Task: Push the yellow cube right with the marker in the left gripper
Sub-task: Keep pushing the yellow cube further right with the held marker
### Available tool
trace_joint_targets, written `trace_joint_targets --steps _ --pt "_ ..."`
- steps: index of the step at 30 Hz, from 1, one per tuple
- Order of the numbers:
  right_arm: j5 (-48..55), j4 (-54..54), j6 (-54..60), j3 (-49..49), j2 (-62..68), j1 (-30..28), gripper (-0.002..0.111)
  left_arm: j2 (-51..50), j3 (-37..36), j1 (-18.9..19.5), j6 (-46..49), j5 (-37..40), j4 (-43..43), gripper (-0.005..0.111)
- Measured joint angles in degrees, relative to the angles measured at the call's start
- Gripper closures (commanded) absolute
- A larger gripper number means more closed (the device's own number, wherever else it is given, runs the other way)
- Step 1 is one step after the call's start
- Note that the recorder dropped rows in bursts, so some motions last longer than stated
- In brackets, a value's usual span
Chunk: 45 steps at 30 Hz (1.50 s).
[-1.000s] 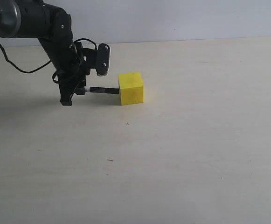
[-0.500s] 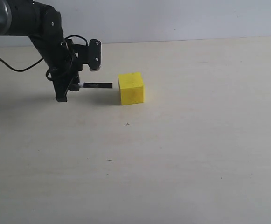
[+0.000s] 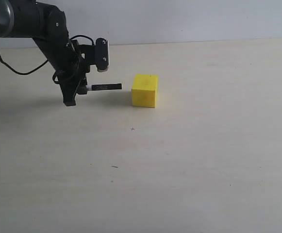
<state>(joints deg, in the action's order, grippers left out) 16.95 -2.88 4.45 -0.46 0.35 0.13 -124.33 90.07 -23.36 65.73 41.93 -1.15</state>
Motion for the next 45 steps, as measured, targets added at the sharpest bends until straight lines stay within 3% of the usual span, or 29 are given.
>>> trace_joint_targets --steps 10,21,33,45 --pt "0.0 0.0 0.0 0.0 0.0 0.0 0.108 0.0 0.0 -2.8 0.0 0.1 2.7 0.107" --pt "0.0 0.0 0.0 0.0 0.0 0.0 0.108 0.0 0.0 -2.8 -0.2 1.1 0.6 0.107" --pt "0.0 0.0 0.0 0.0 0.0 0.0 0.108 -0.8 0.0 0.5 -0.9 -0.4 -2.9 0.107" --pt "0.0 0.0 0.0 0.0 0.0 0.0 0.108 -4.9 2.1 -7.0 -1.5 -6.2 -2.9 0.107"
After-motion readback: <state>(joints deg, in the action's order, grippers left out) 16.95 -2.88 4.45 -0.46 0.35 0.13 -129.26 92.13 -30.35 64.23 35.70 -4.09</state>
